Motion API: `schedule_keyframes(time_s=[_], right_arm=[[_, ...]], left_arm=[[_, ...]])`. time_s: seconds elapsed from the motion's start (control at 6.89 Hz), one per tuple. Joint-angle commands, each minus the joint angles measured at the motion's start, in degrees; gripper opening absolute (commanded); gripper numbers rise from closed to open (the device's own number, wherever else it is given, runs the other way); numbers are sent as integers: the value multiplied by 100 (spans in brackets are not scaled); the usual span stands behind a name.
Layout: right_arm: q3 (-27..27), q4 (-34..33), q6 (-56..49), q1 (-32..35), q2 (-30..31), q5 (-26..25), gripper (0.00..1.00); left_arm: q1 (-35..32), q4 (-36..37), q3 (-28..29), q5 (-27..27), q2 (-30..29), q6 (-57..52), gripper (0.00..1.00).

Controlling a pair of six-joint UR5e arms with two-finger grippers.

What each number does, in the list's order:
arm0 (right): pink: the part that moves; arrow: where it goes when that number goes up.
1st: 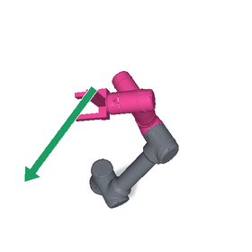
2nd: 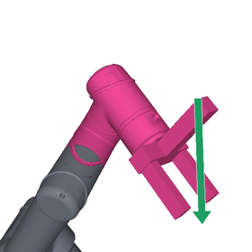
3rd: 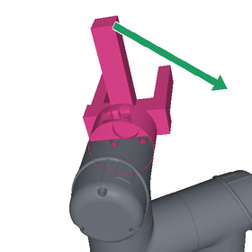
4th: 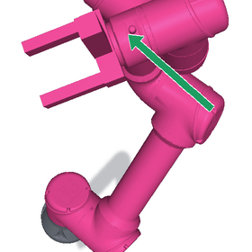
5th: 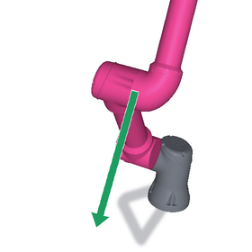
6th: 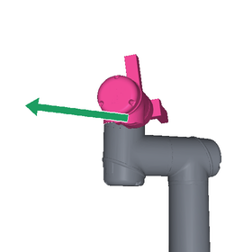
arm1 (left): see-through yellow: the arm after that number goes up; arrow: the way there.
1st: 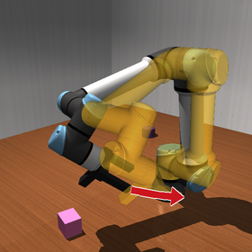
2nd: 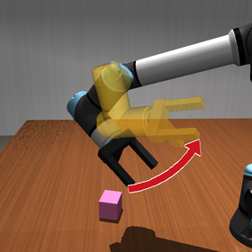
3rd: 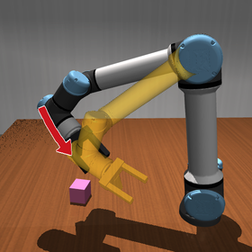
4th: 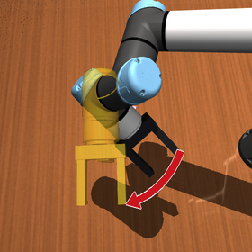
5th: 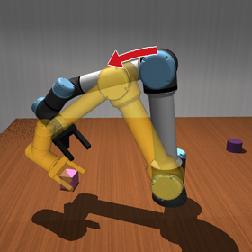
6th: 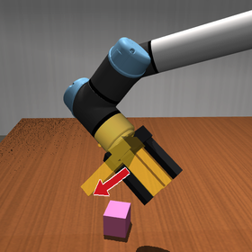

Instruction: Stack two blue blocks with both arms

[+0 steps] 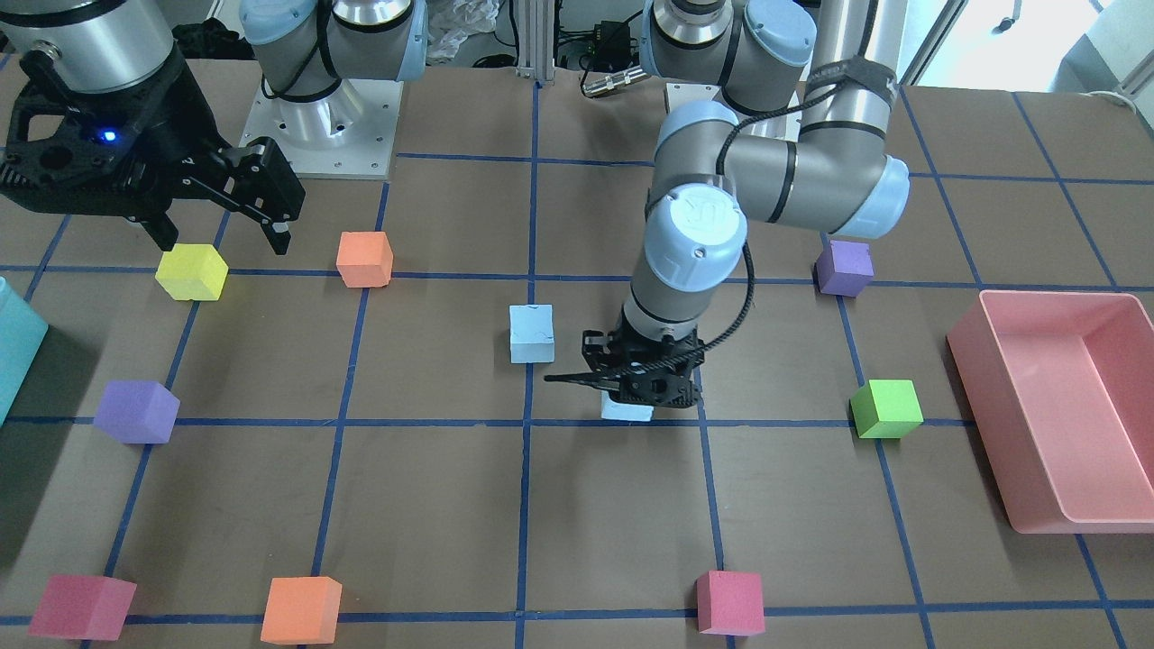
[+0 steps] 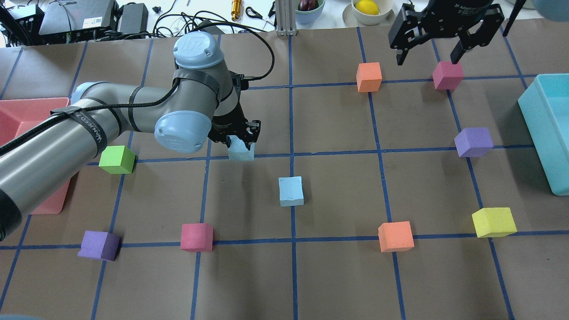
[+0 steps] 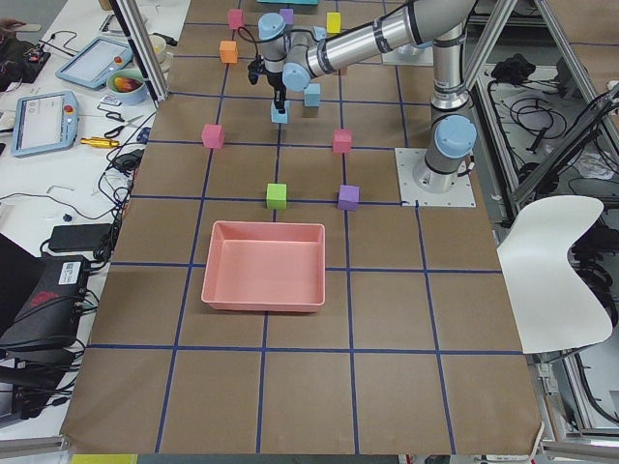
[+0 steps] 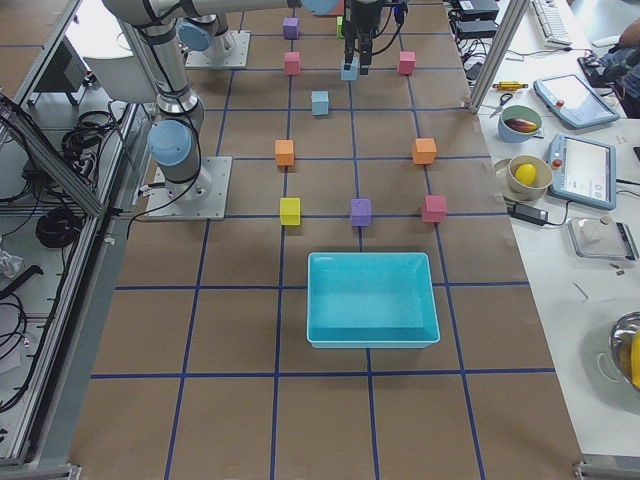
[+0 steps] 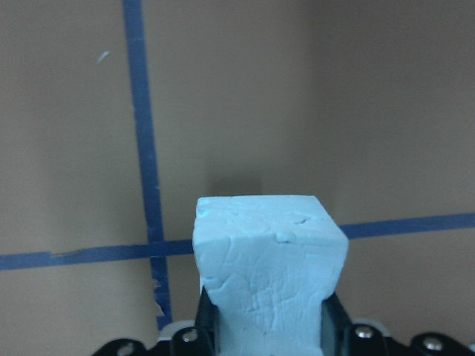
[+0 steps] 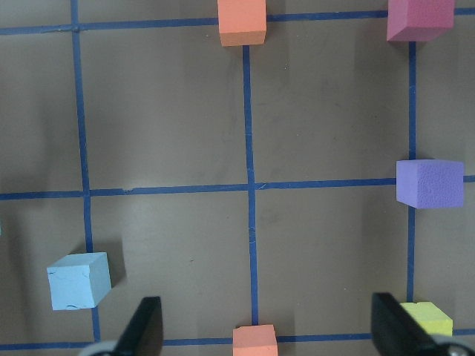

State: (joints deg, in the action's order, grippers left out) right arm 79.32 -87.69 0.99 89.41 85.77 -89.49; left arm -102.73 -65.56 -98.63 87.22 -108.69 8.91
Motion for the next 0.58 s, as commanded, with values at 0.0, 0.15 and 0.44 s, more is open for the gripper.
schedule_keyframes(time_s=[0.0, 0.15, 0.44], right_arm=[[22, -47, -2, -3, 72, -7, 100], [22, -47, -2, -3, 72, -24, 100], [22, -56, -2, -11, 72, -25, 100]], left_arm=[[-640, -808, 414, -387, 313, 966, 0], [-904, -774, 362, -425, 287, 1268, 0], [-1038, -747, 336, -417, 253, 1288, 0]])
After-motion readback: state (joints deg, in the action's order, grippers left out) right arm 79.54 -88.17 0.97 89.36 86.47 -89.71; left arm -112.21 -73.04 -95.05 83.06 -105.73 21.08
